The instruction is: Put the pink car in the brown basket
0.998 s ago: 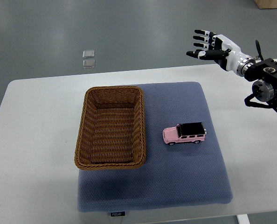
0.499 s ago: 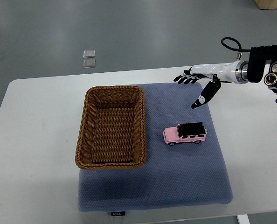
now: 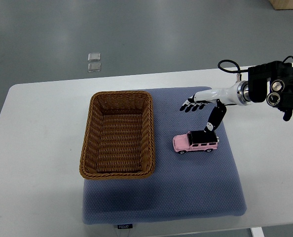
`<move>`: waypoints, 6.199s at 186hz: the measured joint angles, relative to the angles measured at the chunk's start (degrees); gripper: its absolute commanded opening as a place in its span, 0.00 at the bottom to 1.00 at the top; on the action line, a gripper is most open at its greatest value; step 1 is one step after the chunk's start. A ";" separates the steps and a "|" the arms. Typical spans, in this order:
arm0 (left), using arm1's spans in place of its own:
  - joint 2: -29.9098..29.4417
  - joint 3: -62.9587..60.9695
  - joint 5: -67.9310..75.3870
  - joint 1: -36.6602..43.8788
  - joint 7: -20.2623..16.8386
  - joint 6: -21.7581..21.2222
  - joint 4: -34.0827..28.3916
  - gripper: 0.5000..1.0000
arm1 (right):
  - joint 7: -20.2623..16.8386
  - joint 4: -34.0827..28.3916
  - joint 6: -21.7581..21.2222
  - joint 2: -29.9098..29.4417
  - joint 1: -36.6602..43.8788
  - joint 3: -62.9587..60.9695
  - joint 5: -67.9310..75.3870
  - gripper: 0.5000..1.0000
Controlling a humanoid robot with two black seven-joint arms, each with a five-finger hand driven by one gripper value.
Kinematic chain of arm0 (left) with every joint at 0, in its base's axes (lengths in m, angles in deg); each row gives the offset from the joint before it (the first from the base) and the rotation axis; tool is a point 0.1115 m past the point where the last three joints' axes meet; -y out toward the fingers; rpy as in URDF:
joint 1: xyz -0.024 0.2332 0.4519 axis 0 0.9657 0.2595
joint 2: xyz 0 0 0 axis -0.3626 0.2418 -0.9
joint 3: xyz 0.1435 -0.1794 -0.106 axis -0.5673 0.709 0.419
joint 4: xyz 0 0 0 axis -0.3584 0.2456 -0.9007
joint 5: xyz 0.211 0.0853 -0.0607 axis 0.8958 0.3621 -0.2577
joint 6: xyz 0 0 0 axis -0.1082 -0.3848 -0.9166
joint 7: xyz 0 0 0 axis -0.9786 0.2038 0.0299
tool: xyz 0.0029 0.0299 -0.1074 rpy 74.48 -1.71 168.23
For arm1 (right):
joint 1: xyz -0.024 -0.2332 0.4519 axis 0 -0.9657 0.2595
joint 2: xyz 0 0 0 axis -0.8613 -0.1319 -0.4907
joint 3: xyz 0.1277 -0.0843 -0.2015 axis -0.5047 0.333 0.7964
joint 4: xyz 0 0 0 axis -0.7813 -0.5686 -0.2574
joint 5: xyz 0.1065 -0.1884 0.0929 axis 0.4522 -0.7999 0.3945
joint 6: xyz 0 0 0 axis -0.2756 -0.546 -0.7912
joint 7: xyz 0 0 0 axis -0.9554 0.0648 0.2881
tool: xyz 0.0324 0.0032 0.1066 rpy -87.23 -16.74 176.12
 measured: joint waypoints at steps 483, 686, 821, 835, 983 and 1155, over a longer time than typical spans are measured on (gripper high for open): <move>0.00 0.00 0.02 0.01 -0.01 0.00 0.00 1.00 | -0.90 5.45 0.69 -3.03 5.04 -3.45 -3.84 0.00; 0.00 0.00 0.02 0.01 -0.01 0.00 0.00 1.00 | -1.18 24.02 1.86 -32.33 -2.82 -5.82 -4.05 0.18; 0.00 0.00 0.03 0.00 -0.01 0.00 0.00 1.00 | -0.88 25.39 1.83 -32.37 -1.87 -6.52 -3.27 0.79; 0.00 0.00 0.03 0.00 -0.01 0.00 0.00 1.00 | -0.84 25.39 1.75 -31.89 -1.18 -8.23 -3.11 0.79; 0.00 0.00 -0.01 0.04 -0.01 0.00 0.01 1.00 | 5.61 30.49 1.98 -23.02 -30.32 -58.46 2.47 0.79; 0.00 0.00 0.04 0.28 0.00 0.00 -0.07 1.00 | 14.16 46.51 5.34 -27.07 -38.17 -76.34 29.86 0.79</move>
